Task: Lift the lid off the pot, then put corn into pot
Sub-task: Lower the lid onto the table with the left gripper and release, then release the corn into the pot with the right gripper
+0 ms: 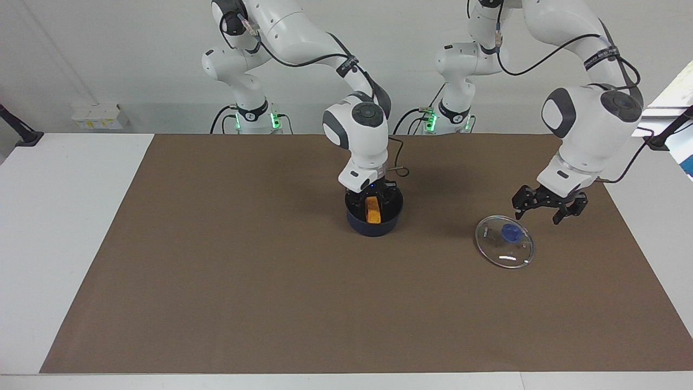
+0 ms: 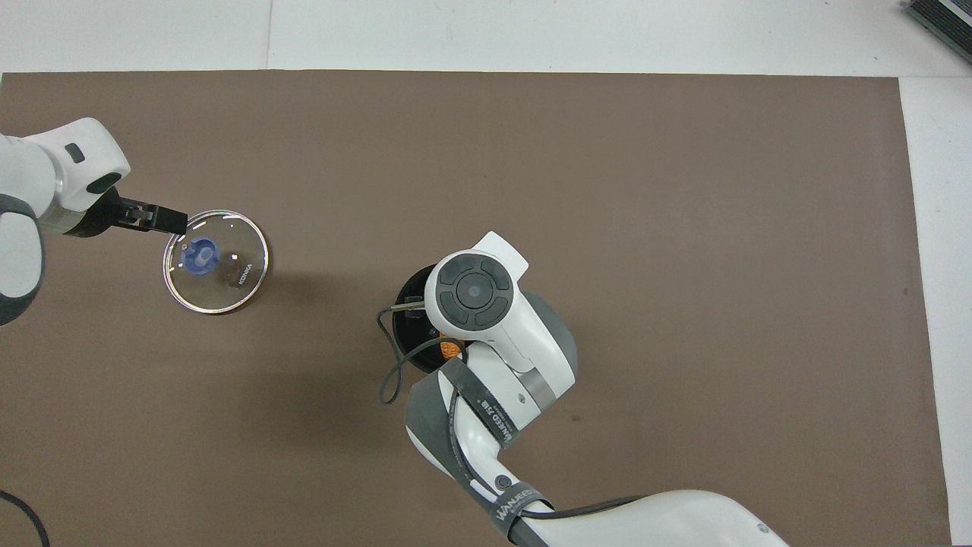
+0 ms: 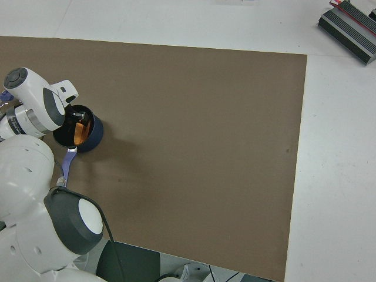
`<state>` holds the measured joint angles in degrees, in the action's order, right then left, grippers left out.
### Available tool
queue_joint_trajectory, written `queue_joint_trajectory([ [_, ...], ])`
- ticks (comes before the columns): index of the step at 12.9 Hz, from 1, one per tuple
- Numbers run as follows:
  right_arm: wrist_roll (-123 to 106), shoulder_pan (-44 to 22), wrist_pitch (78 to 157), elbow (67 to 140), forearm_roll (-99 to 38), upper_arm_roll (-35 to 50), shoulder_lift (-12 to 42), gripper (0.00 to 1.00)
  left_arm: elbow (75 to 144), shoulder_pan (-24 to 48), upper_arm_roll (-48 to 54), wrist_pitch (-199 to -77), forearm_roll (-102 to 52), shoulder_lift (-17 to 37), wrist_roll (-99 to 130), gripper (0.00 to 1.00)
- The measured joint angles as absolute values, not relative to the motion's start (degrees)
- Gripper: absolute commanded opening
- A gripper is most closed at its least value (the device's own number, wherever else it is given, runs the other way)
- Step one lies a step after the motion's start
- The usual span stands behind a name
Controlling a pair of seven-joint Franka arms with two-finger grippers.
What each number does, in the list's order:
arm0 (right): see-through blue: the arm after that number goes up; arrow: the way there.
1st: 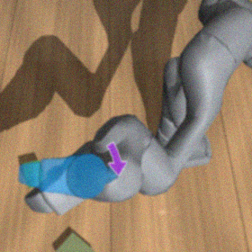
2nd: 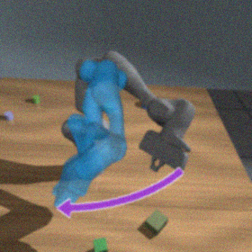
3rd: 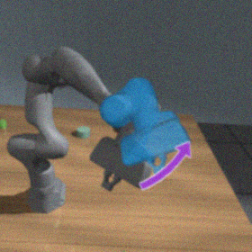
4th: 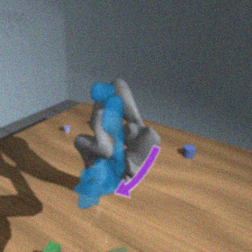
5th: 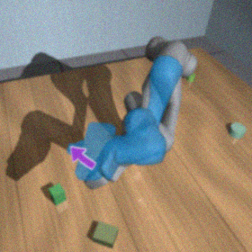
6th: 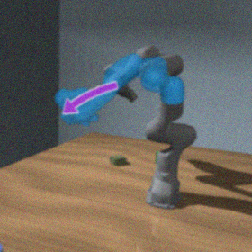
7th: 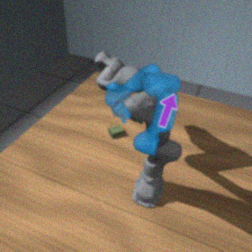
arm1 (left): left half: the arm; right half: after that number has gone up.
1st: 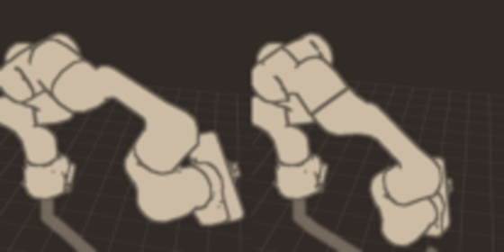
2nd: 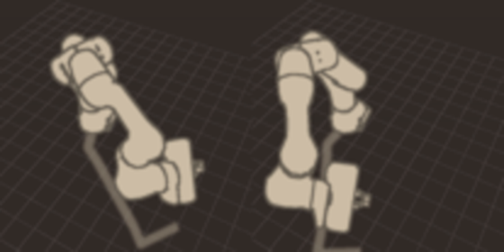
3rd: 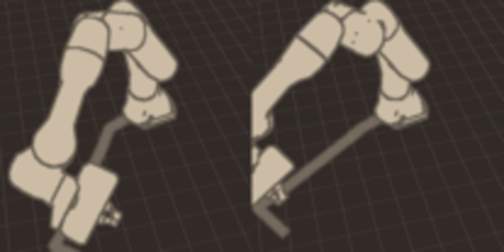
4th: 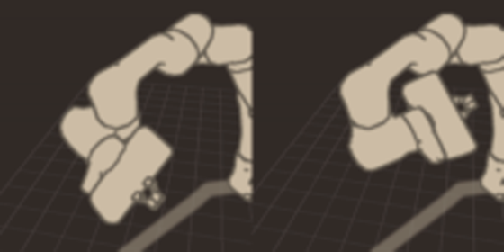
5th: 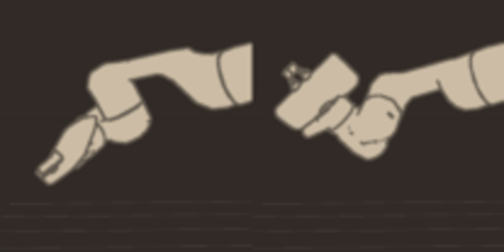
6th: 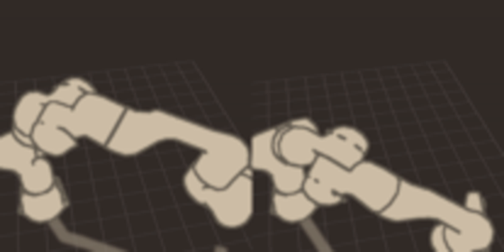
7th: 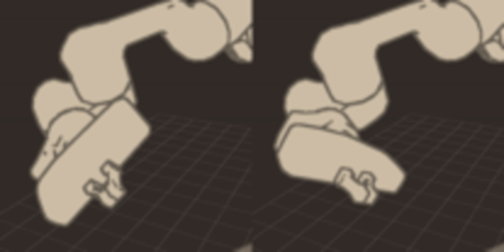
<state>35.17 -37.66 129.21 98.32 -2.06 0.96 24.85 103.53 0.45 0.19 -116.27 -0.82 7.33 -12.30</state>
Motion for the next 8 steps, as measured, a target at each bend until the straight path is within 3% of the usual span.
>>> queue_joint_trajectory([
  [5,35.17,-37.72,129.58,96.81,-2.07,0.94,24.46,1.0,97.98,0.26,-0.23,-104.68,-0.82,2.65,-8.71,1.0],
  [8,35.17,-36.91,128.84,96.24,-2.07,0.08,21.4,1.0,93.45,0.25,-0.33,-97.49,-0.82,2.18,-7.46,1.0],
])
